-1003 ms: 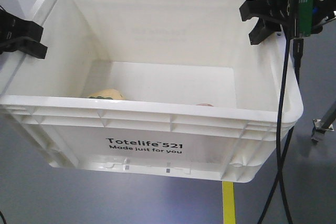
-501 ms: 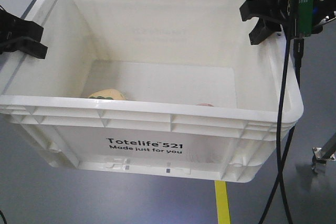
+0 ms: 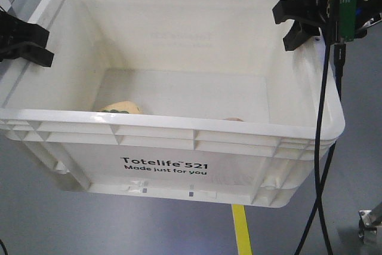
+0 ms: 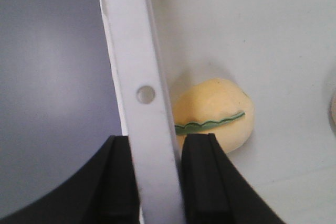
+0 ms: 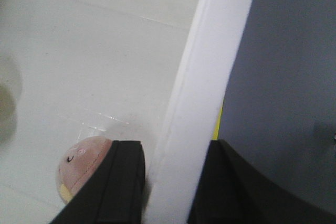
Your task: Place moving items into box and shelve
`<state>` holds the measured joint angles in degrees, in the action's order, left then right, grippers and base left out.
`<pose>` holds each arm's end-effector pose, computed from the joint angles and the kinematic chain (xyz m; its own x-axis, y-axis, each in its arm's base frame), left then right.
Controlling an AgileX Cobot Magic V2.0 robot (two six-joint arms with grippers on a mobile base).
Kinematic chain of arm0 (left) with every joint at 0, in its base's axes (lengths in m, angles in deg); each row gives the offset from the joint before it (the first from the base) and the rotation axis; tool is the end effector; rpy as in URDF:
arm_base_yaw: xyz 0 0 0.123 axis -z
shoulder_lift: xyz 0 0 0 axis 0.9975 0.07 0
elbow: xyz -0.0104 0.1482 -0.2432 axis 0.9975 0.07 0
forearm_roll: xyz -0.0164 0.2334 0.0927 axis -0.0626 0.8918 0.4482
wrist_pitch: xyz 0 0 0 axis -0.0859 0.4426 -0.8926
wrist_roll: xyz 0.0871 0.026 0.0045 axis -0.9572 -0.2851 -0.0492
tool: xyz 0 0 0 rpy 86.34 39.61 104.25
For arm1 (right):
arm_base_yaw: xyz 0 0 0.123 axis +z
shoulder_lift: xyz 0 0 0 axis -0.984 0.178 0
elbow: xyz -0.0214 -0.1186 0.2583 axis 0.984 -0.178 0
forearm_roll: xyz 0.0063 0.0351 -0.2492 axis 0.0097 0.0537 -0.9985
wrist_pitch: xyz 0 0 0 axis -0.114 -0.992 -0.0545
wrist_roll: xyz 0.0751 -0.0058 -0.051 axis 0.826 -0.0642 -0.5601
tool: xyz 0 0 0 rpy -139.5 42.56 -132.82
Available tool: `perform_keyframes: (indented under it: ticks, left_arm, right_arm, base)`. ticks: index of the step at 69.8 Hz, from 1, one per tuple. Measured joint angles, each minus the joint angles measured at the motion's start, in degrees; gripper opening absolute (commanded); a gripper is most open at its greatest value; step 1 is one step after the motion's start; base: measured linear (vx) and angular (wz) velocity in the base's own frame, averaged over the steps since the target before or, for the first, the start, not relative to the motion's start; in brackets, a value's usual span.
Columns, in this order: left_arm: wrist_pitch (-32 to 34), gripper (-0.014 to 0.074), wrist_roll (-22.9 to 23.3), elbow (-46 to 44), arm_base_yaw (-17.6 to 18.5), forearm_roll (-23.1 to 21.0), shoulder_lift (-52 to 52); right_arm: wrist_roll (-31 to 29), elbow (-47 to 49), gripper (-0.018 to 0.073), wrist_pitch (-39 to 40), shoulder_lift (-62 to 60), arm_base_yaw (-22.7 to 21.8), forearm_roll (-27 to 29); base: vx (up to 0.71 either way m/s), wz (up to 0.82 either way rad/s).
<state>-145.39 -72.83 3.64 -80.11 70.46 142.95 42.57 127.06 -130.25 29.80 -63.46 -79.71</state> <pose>0.2581 -0.0505 0.3818 -0.8630 0.0918 -0.4968 0.2306 0.9465 -0.2257 0.2908 0.0955 0.3926 -0.8896 -0.1645 -0.4260 -0.2442 0.9596 0.1395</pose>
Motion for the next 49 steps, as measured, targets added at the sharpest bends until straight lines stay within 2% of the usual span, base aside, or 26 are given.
perform_keyframes:
  ticks: [49]
  left_arm:
    - [0.0,-0.0017,0.0,0.0,0.0,0.07,0.0]
  right_arm:
    - [0.0,0.0,-0.0012,0.0,0.0,0.0,0.06]
  base:
    - [0.53,-0.21]
